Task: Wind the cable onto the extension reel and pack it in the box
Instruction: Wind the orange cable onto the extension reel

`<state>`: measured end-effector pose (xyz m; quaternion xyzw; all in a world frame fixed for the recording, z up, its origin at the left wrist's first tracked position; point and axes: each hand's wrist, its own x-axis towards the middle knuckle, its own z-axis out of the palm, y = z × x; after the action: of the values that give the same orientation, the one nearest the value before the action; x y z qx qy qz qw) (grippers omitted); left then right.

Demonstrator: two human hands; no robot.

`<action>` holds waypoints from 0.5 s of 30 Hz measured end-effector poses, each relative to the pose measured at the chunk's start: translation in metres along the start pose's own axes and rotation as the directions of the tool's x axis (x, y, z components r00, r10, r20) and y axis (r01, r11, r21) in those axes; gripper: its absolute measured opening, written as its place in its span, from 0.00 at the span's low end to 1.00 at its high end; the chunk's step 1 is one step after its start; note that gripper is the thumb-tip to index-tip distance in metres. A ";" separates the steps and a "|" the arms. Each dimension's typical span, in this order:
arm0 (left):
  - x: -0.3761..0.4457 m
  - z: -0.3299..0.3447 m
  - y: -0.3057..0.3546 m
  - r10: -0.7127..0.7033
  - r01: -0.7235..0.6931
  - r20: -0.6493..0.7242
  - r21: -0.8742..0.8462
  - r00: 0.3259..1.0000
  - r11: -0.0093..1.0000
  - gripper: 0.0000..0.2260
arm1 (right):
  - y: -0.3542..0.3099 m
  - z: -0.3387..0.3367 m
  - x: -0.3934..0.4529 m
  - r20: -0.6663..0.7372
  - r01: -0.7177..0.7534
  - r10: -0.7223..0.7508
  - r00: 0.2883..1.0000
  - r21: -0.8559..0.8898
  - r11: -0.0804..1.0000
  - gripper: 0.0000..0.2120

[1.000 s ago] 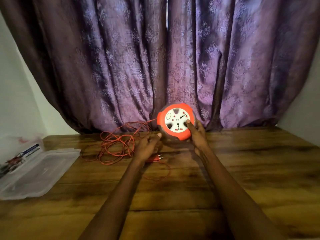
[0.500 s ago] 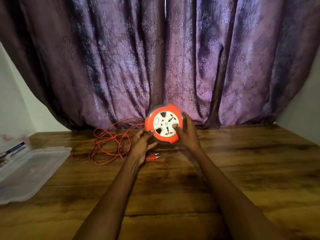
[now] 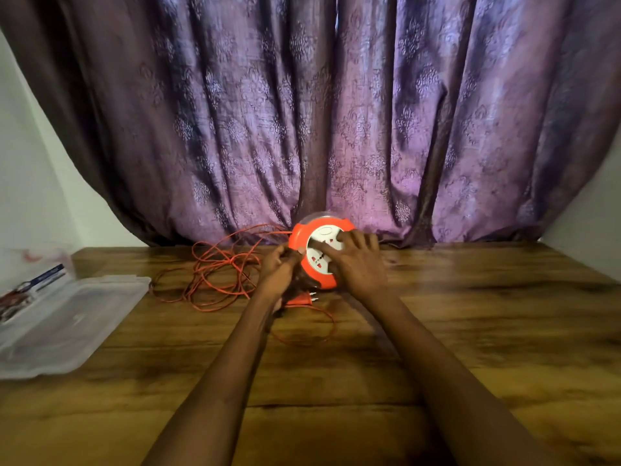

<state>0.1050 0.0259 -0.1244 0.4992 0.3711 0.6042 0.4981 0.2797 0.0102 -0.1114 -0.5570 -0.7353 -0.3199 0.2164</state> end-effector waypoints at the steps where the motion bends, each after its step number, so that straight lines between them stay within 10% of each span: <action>1: -0.001 0.005 -0.001 0.016 -0.016 -0.010 0.011 1.000 1.000 0.08 | -0.003 0.001 0.002 -0.016 -0.087 0.087 0.996 0.006 0.996 0.28; 5: -0.004 0.021 -0.008 0.116 -0.111 -0.057 0.081 0.992 0.991 0.17 | -0.014 -0.003 0.012 0.100 -0.557 0.558 0.824 0.321 0.766 0.31; 8: -0.004 0.025 -0.014 0.155 -0.146 -0.080 0.104 0.985 0.984 0.19 | -0.017 -0.016 0.020 0.550 -0.711 0.629 0.549 0.704 0.005 0.33; 10: -0.004 0.025 -0.015 0.130 -0.126 -0.081 0.057 0.988 0.990 0.18 | -0.016 -0.014 0.021 0.690 -0.596 0.516 0.508 0.714 -0.368 0.25; 13: 0.001 0.020 -0.016 0.127 -0.124 -0.096 0.034 0.987 0.992 0.13 | -0.011 -0.011 0.016 0.672 -0.582 0.472 0.571 0.736 -0.344 0.17; 15: 0.004 0.014 -0.011 0.116 -0.117 -0.106 0.000 0.988 0.993 0.11 | -0.004 -0.010 0.013 0.570 -0.639 0.507 0.647 0.768 -0.049 0.16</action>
<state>0.1209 0.0319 -0.1310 0.4856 0.3652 0.6590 0.4433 0.2723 0.0111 -0.0965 -0.5789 -0.4749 0.3368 0.5709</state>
